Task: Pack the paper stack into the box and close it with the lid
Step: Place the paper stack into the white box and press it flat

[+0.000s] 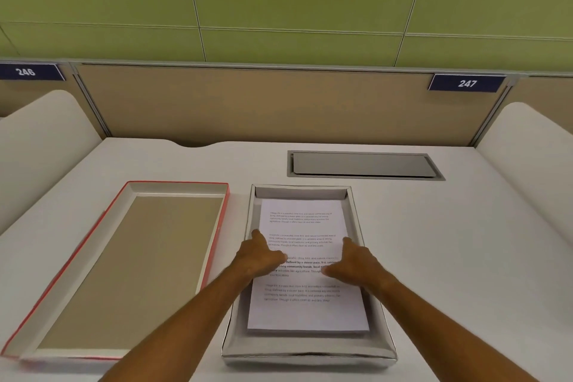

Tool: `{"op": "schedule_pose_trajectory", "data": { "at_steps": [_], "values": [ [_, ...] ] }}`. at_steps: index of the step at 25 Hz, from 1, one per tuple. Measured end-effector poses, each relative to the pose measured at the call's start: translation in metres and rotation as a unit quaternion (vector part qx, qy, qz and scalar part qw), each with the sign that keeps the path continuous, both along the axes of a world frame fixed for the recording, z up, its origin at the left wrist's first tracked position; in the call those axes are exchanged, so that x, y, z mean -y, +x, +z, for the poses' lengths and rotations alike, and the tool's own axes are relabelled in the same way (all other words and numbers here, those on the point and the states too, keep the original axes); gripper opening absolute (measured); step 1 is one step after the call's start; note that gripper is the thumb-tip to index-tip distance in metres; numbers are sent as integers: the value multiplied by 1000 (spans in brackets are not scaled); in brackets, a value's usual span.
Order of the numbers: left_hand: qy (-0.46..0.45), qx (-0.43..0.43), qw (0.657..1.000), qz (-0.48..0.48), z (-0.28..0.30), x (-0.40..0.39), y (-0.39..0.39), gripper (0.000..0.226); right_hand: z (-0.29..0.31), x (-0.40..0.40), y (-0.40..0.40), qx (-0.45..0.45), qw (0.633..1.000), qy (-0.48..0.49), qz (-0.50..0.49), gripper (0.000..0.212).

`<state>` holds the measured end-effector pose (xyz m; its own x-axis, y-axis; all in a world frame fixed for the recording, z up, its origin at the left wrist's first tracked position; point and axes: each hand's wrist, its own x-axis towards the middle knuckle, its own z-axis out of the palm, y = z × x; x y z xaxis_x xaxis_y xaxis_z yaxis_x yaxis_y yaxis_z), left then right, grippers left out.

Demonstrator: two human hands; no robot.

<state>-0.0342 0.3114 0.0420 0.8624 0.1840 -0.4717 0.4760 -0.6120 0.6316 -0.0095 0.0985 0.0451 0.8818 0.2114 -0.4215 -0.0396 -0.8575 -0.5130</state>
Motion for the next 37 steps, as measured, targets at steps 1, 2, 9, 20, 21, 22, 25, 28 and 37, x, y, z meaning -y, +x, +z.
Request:
{"op": "schedule_pose_trajectory", "data": {
  "at_steps": [1,2,9,20,21,22,25,28,37],
  "values": [
    [9,-1,999,-32,-6,0,-13,80,-3,3,-10,-12,999,-16,35,80],
    [19,-3,998,-63,-12,0,-25,93,-7,5,-19,-26,997,-32,63,101],
    [136,-38,979,-146,-35,19,-76,130,-22,11,-55,-53,979,-138,138,136],
    [115,-50,983,-131,-28,15,-70,132,-19,8,-47,-83,983,-123,110,136],
    [78,-37,990,-115,-24,13,-66,132,-15,8,-41,-94,986,-100,97,134],
    [39,-16,995,-94,-20,10,-60,123,-11,6,-34,-92,990,-67,80,129],
    [-45,46,998,5,-8,11,-41,85,-6,-1,-19,-33,998,51,-19,83],
    [-128,-7,986,102,-1,10,-17,82,-5,-6,-4,-61,977,148,-144,64],
    [-334,-52,913,230,4,-9,5,108,4,12,20,-187,908,270,-260,66]
  ]
}}
